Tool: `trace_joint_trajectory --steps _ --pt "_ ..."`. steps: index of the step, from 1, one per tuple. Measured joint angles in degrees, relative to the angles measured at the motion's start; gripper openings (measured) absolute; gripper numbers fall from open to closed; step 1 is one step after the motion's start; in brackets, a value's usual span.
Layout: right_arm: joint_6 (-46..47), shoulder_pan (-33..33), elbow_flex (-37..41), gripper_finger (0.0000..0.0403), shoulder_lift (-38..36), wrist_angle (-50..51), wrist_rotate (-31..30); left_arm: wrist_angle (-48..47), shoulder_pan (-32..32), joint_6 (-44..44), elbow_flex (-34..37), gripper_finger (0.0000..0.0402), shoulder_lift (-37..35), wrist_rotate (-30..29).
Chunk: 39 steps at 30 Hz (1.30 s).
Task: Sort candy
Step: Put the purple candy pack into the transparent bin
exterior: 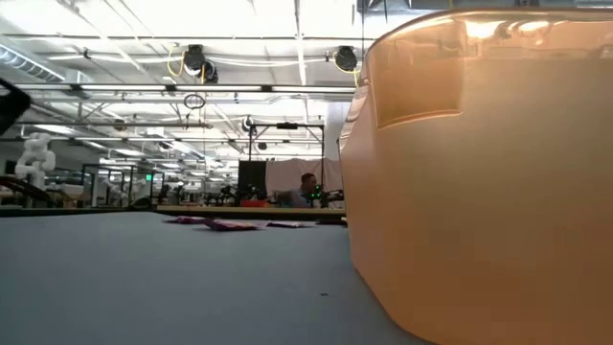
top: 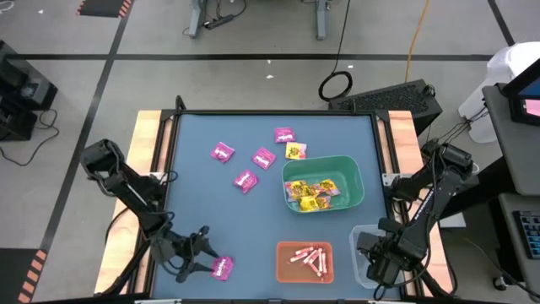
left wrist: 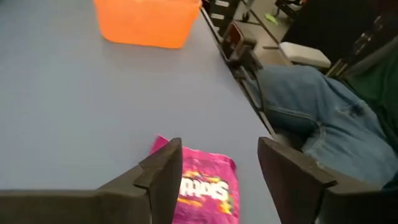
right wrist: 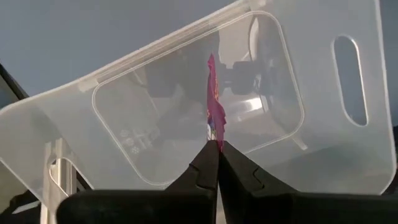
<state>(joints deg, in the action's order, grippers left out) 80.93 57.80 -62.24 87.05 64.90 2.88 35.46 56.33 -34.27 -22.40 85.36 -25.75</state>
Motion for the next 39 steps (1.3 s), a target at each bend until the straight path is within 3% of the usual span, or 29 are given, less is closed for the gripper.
trace_joint_trajectory --steps 6,18,22,25,29,32,35,39 --pt "3.8 0.0 0.0 0.0009 0.0 0.0 0.2 -5.0 1.2 -2.9 -3.3 0.0219 4.9 -5.8" --pt "6.8 0.0 -2.2 0.0124 0.0 3.0 0.2 -8.1 2.1 -2.9 -8.1 0.0219 10.5 -6.0" --pt "7.9 0.0 -7.6 0.0129 0.0 7.1 -4.7 -8.3 3.2 -2.5 -9.3 0.0219 10.4 -5.7" --pt "6.7 0.0 -12.0 0.013 0.0 7.8 -14.0 -9.5 4.0 -2.8 -10.0 0.0219 10.4 -3.8" --pt "-0.6 -0.7 -15.0 0.013 0.0 1.5 -29.4 -9.5 4.8 -3.5 -10.2 0.0219 10.4 -1.3" --pt "-12.9 -3.8 -15.1 0.013 1.8 -7.3 -33.8 -10.5 4.9 -4.4 -10.2 0.0219 10.4 -1.1" --pt "-27.9 -8.5 -15.0 0.013 5.6 -17.9 -33.8 -13.6 4.3 -4.5 -10.2 0.0219 10.4 -1.0" --pt "-47.1 -14.8 -15.0 0.013 11.4 -32.3 -29.5 -18.5 2.7 -5.5 -10.2 0.0219 10.4 -1.1"
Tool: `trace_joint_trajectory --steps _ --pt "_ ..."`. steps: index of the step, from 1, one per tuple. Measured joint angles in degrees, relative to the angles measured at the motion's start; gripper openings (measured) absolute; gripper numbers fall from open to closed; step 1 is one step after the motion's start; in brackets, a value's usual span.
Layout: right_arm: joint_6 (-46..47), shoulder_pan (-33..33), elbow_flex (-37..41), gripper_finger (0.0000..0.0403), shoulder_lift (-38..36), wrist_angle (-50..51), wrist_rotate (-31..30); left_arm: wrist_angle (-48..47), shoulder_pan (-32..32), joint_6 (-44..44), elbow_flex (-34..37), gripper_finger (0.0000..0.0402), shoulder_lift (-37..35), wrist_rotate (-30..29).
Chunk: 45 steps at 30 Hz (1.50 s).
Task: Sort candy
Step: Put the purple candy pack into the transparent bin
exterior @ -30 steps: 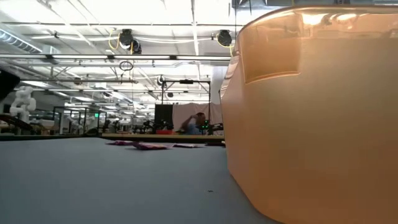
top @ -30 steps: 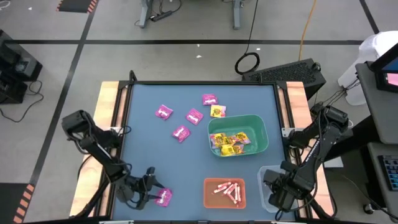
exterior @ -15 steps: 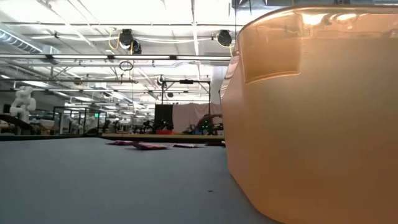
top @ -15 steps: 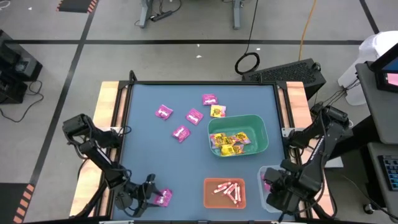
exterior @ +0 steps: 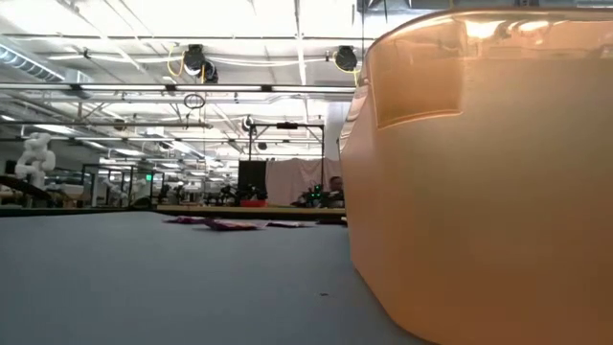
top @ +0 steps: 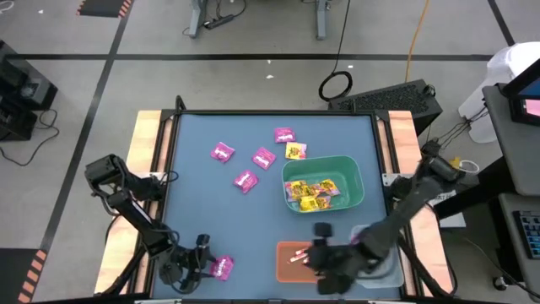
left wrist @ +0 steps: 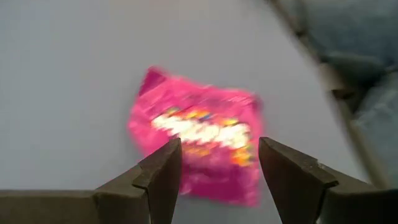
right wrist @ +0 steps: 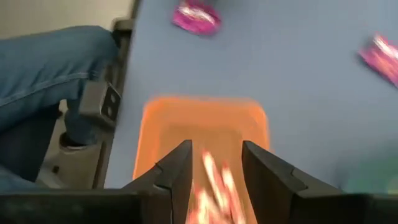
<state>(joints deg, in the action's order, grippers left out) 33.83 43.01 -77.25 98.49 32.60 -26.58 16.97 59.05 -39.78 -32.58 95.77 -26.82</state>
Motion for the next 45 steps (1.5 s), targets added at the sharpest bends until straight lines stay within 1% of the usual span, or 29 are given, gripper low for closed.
trace_joint_trajectory --steps 3,5,7,9,14,17,20,23,27,29,31,33,37,40,42,45 --pt "-11.7 -3.8 0.0 0.013 3.9 -8.6 4.5 -3.7 -1.2 -0.4 0.0 0.0219 0.0 -0.4" --pt "-18.2 -5.9 -0.6 0.013 6.6 -12.2 6.8 -5.9 -1.8 -0.1 0.0 0.0219 0.0 -1.8" --pt "-22.8 -7.7 -2.5 0.013 9.5 -12.2 7.4 -7.3 -2.4 1.9 0.0 0.0219 0.0 -3.6" --pt "-26.9 -9.2 -5.4 0.013 12.3 -11.8 7.4 -7.4 -2.9 5.9 0.0 0.0219 0.0 -5.7" --pt "-34.0 -12.3 -14.9 0.013 19.1 -10.0 7.2 -7.2 -4.7 16.1 0.0 0.0219 -0.1 -10.6" --pt "-36.0 -14.3 -21.2 0.013 23.4 -9.6 7.2 -8.6 -6.2 19.4 0.0 0.0219 -0.1 -13.6" --pt "-37.4 -16.4 -27.5 0.013 28.1 -6.6 7.1 -12.4 -7.1 19.3 0.0 0.0219 -0.3 -16.3" --pt "-36.8 -18.3 -33.5 0.013 32.9 -1.8 7.5 -14.7 -7.3 17.7 -0.1 0.0219 -1.3 -19.9" --pt "-35.6 -19.7 -40.0 0.013 37.7 3.2 7.6 -14.7 -6.7 17.6 -1.2 0.0219 -2.8 -20.6" --pt "-35.3 -19.9 -42.2 0.013 39.1 3.6 9.2 -14.5 -6.0 17.6 -1.7 0.0219 -3.3 -20.2" --pt "-35.3 -19.7 -43.6 0.013 40.1 3.2 10.4 -14.5 -4.9 16.5 -2.3 0.0219 -3.6 -20.1" --pt "-35.3 -19.3 -44.2 0.013 40.6 2.2 10.6 -14.3 -4.0 14.1 -2.7 0.0219 -3.6 -18.6" --pt "-35.7 -18.7 -44.3 0.013 40.8 0.9 13.3 -14.7 -3.0 5.8 -2.7 0.0219 -3.4 -14.9" --pt "-36.9 -18.0 -44.3 0.013 40.8 0.6 13.4 -14.8 -2.8 1.6 -2.7 0.0219 -2.8 -14.8" --pt "-37.4 -17.7 -44.3 0.013 40.8 -0.1 13.3 -14.6 -2.8 0.7 -2.7 0.0219 -2.5 -14.8" --pt "-35.1 -17.8 -44.3 0.013 40.9 -2.3 13.1 -14.1 -3.1 -0.4 -2.7 0.0219 -1.9 -14.8"
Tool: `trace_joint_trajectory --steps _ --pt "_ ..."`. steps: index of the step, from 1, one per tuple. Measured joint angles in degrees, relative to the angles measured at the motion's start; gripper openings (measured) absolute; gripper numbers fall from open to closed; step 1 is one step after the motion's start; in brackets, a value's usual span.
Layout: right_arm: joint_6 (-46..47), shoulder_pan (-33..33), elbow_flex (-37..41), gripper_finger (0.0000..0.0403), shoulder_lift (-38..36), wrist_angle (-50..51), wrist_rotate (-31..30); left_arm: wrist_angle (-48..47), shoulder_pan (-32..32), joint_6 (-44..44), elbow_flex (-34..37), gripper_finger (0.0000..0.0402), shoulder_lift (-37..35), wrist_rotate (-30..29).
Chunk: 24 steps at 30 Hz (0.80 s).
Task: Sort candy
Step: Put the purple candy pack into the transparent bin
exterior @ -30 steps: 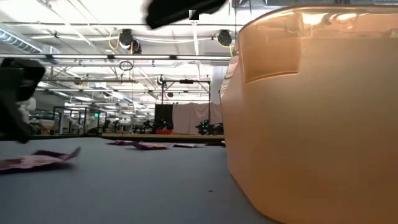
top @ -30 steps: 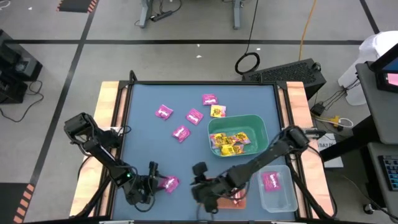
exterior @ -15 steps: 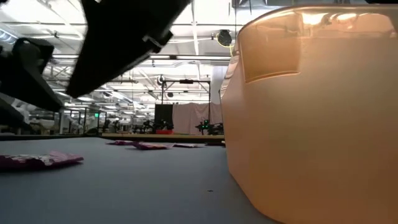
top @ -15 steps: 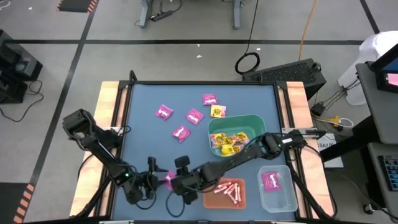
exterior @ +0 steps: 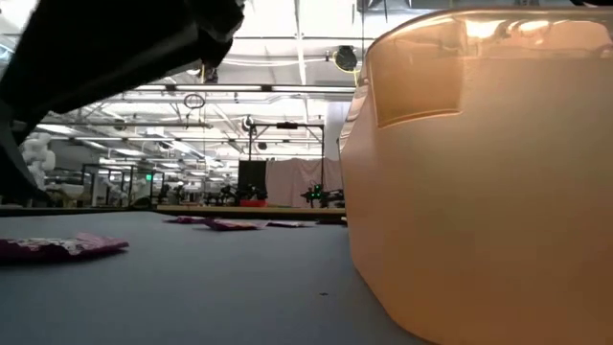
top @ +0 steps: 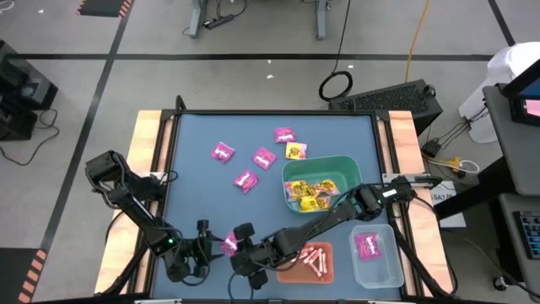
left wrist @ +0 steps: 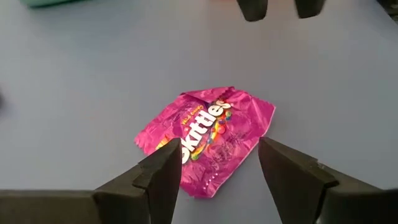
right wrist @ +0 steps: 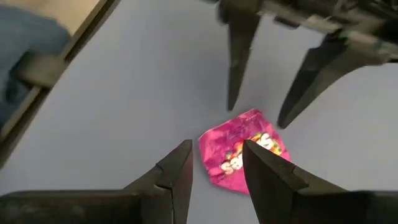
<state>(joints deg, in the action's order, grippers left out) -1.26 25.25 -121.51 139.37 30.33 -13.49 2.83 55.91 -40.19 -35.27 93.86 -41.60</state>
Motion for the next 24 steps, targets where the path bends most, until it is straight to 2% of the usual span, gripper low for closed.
trace_joint_trajectory --steps 13,24 --pt "2.0 -0.5 0.0 0.013 2.6 -3.2 0.3 2.9 -4.7 -1.2 0.0 0.0219 5.0 0.8" --pt "0.1 -1.5 0.1 0.013 4.3 0.8 0.6 2.9 -6.2 -3.0 -0.1 0.0219 5.1 3.4"
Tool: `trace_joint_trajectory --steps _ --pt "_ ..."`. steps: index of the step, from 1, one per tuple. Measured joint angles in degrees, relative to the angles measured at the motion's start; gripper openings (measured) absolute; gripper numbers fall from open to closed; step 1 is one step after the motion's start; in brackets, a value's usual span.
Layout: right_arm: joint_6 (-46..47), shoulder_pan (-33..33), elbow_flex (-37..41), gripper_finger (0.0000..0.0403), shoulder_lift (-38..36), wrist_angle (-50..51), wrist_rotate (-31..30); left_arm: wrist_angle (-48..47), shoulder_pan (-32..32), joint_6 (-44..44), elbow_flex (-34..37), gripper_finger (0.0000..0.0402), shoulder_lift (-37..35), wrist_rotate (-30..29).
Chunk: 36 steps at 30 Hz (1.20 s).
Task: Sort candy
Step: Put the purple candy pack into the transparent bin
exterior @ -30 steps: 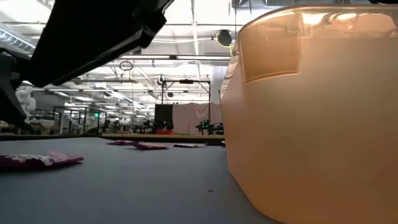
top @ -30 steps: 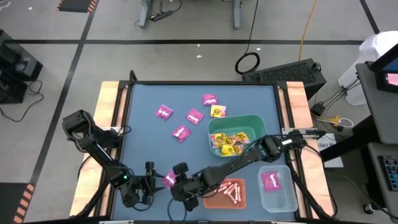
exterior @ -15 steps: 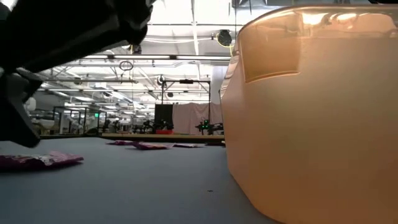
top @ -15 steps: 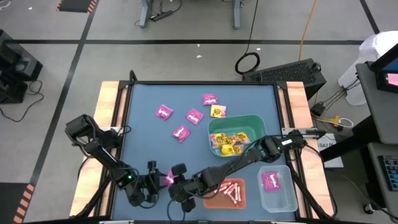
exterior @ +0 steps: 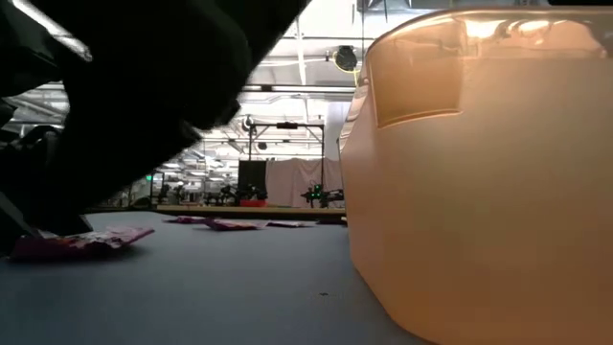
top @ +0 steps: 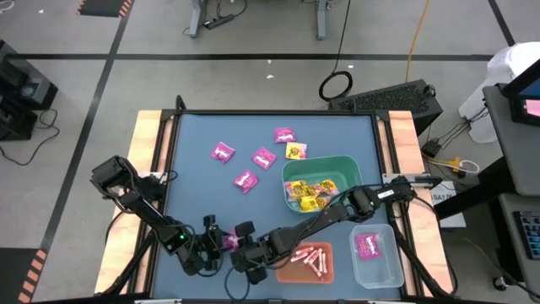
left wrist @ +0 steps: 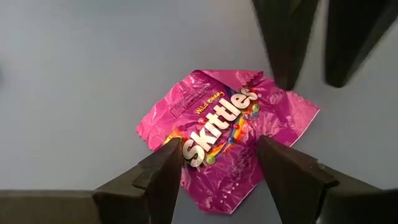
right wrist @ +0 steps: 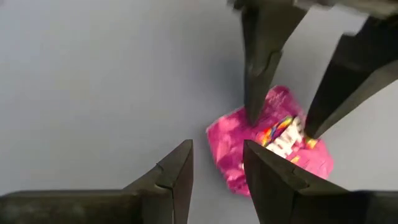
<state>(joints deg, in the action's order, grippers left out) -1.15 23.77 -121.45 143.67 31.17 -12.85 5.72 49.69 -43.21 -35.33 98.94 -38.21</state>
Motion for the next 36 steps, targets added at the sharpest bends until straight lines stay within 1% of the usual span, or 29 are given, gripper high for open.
trace_joint_trajectory --steps 2,6,12,16,19,24,25,30,33,35,36 --pt "-1.0 -0.2 0.0 0.013 0.1 0.1 1.3 0.0 0.0 -0.3 0.0 0.0219 0.0 0.1" --pt "-1.3 -0.6 0.0 0.013 0.7 0.1 1.2 0.0 -0.3 -1.8 0.0 0.0219 0.0 0.4" --pt "-2.9 -1.1 -0.1 0.013 2.2 -1.5 1.2 -0.2 -0.2 -6.3 0.0 0.0219 0.0 0.5" --pt "-1.5 -1.6 -0.1 0.0126 2.4 -1.6 1.4 0.1 -0.2 -7.5 0.0 0.0219 0.0 0.5" --pt "-0.9 -1.9 -0.1 0.0101 2.4 -1.5 1.4 0.4 -0.3 -7.5 0.0 0.0219 0.0 0.6" --pt "-1.6 -2.1 -0.1 0.002 2.4 -1.3 1.1 0.9 -0.3 -7.4 0.1 0.0219 0.0 0.7" --pt "-1.7 -2.1 -0.1 0.0011 2.4 -1.3 1.1 1.2 -0.3 -7.2 0.1 0.0219 0.0 0.7" --pt "-2.0 -2.0 -0.1 0.0005 2.2 -0.5 1.0 1.3 -0.1 -6.5 0.1 0.0219 -2.1 1.3" --pt "-2.3 -1.6 -0.3 0.0002 1.5 1.9 0.2 1.4 0.5 -3.9 0.1 0.0219 -5.3 1.3" --pt "-2.4 -1.2 -1.6 0.0001 1.4 3.8 -0.2 1.5 0.9 -1.9 0.1 0.0219 -8.0 1.2" --pt "-2.4 -0.9 -2.7 0.0001 1.4 5.3 -1.4 1.4 1.1 -0.7 0.1 0.0219 -9.4 1.0"
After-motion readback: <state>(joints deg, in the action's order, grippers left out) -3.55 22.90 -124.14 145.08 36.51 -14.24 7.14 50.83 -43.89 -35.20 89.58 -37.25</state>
